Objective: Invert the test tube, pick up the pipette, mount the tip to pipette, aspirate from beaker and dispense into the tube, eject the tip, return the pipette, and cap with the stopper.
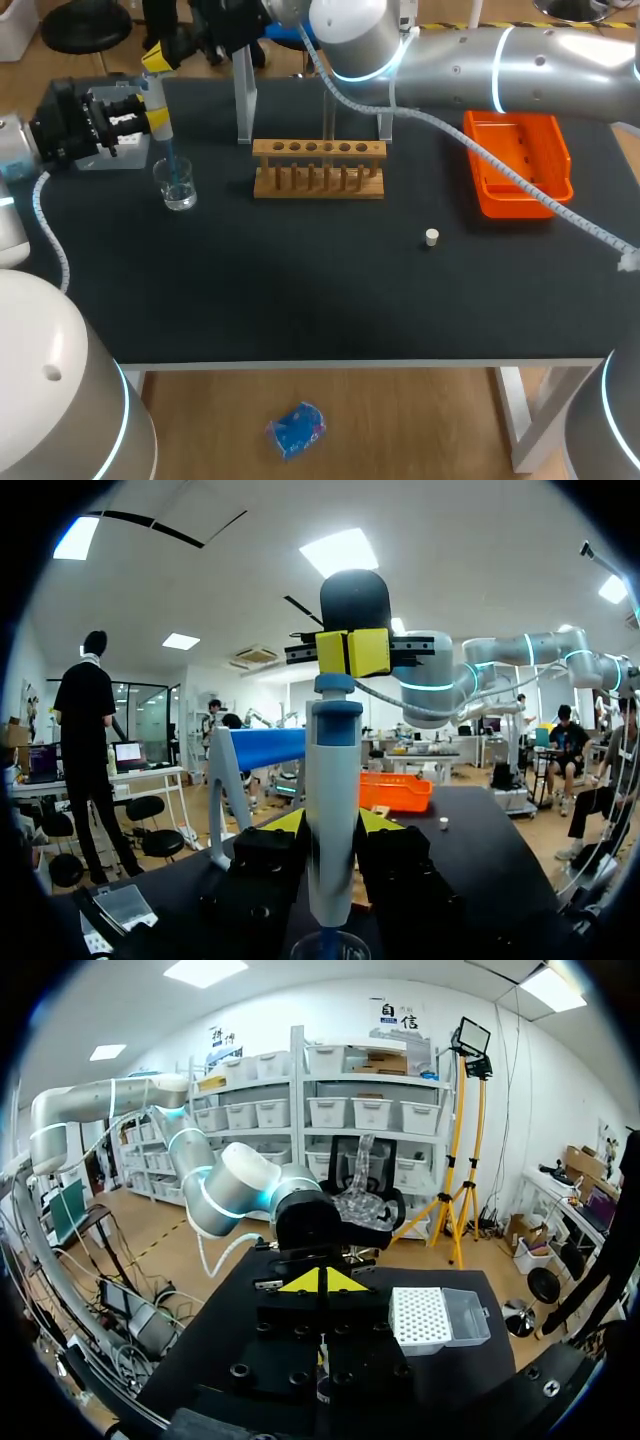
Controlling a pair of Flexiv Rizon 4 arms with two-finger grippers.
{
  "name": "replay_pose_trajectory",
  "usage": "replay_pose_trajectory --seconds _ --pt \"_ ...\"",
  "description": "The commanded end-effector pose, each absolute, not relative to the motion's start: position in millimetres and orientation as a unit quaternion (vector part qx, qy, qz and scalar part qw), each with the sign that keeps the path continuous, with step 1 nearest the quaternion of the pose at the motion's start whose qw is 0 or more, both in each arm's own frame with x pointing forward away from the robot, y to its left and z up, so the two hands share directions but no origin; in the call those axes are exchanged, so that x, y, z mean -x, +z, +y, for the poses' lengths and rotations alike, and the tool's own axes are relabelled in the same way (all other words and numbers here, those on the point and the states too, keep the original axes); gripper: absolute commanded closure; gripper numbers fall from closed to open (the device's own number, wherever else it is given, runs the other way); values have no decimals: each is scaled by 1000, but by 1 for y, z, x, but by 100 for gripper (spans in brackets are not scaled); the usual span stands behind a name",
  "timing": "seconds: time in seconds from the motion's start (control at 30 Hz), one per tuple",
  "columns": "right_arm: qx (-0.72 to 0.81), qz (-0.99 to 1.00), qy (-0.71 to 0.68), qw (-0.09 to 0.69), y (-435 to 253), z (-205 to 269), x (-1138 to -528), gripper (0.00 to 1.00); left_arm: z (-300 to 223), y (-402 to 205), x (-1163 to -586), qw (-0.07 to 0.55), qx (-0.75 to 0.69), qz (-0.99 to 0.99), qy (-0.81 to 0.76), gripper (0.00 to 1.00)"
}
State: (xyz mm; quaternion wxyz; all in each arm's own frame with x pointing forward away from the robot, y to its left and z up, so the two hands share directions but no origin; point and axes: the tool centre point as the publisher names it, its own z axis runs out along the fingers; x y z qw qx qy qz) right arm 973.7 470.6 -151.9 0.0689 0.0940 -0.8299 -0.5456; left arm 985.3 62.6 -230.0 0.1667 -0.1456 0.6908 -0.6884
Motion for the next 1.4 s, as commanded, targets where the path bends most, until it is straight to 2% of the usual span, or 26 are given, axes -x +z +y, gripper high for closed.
replay_pose_trajectory --seconds 0.03,0.97,1.4 --pt "-93 -830 -546 68 -157 469 -972 100 63 -226 -986 167 145 690 -689 100" --pt "-90 -832 -543 73 -162 468 -969 100 63 -226 -986 167 145 690 -689 100" --pt "-104 -830 -545 57 -142 469 -976 100 63 -226 -986 167 145 690 -689 100"
